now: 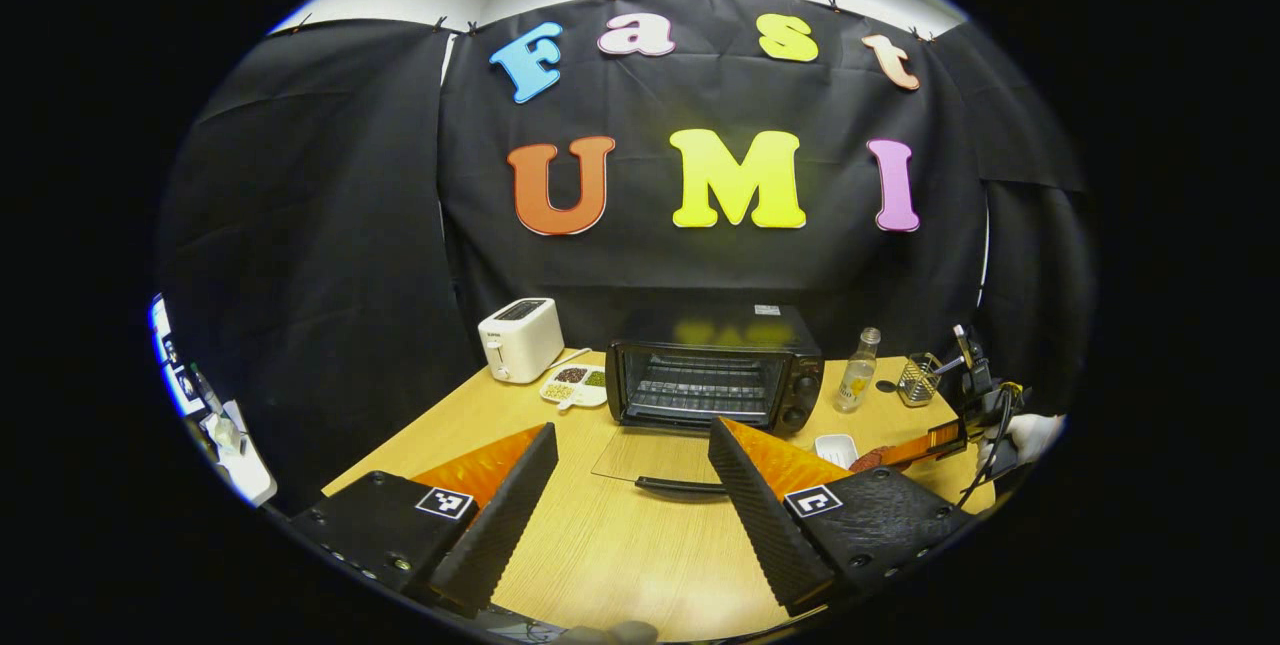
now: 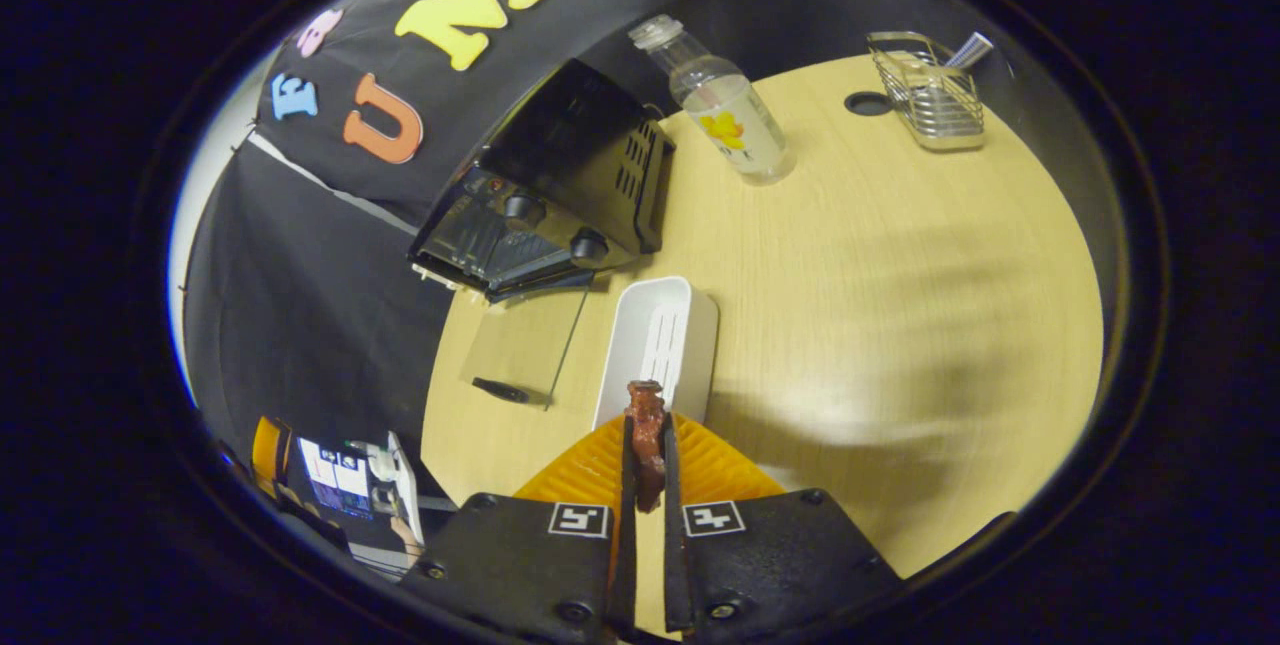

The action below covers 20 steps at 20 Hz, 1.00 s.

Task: Open the electric oven with the left hand, put the food in, and close the electric oven.

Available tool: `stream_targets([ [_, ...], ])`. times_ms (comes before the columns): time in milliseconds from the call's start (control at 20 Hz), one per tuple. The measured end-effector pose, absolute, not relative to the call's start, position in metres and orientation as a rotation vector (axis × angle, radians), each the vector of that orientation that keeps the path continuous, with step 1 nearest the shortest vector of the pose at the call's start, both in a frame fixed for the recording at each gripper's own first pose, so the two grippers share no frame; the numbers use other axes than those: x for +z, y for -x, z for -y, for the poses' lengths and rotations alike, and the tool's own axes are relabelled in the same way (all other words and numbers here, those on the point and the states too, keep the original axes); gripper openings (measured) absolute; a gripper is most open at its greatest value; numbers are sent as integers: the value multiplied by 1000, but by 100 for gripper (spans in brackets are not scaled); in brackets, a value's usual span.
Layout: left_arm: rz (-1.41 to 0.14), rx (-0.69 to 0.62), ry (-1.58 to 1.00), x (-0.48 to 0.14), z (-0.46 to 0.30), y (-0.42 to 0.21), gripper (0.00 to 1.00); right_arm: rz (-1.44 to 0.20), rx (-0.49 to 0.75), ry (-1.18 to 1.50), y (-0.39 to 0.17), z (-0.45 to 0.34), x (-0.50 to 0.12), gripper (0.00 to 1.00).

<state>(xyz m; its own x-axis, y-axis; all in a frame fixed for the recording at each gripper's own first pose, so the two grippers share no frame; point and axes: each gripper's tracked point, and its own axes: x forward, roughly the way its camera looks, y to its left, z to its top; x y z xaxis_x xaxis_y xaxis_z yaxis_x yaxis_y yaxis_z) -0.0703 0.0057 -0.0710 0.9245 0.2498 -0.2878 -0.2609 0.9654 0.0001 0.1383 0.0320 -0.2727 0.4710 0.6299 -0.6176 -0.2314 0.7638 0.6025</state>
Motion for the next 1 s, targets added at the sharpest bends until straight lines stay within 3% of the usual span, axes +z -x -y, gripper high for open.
stream_targets([
  [550, -281, 191, 29, -62, -25, 55, 97, -697, 568, -592, -141, -110, -181, 14],
  [1000, -298, 173, 47, -56, -88, 69, 97, -623, 331, -789, -181, -181, -180, 14],
])
